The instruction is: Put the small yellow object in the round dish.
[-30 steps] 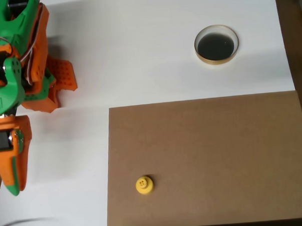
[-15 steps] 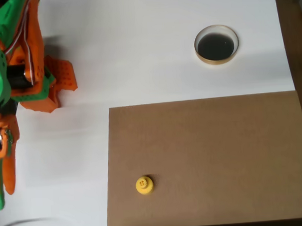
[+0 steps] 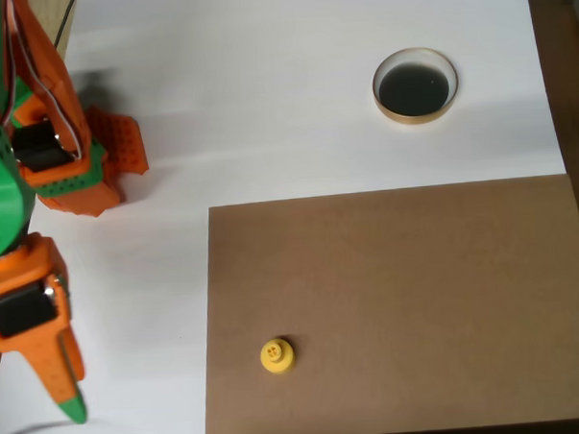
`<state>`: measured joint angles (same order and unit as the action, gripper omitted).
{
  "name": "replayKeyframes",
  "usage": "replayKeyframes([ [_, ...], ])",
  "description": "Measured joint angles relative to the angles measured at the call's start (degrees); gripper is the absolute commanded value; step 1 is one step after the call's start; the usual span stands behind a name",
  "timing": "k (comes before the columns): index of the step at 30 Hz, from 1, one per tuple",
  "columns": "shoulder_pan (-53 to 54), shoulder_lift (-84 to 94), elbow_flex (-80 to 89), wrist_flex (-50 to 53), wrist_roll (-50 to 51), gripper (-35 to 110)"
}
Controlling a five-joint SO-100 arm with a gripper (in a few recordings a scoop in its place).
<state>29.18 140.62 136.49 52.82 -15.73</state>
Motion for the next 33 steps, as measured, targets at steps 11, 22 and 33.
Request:
replayKeyframes([
  [11, -9.8, -15.0, -8.7, 3.7, 0.0, 21],
  [22, -16.0, -27.8, -17.3, 6.7, 0.6, 22],
  [33, -22.0, -37.2, -24.1, 9.0, 0.6, 24],
])
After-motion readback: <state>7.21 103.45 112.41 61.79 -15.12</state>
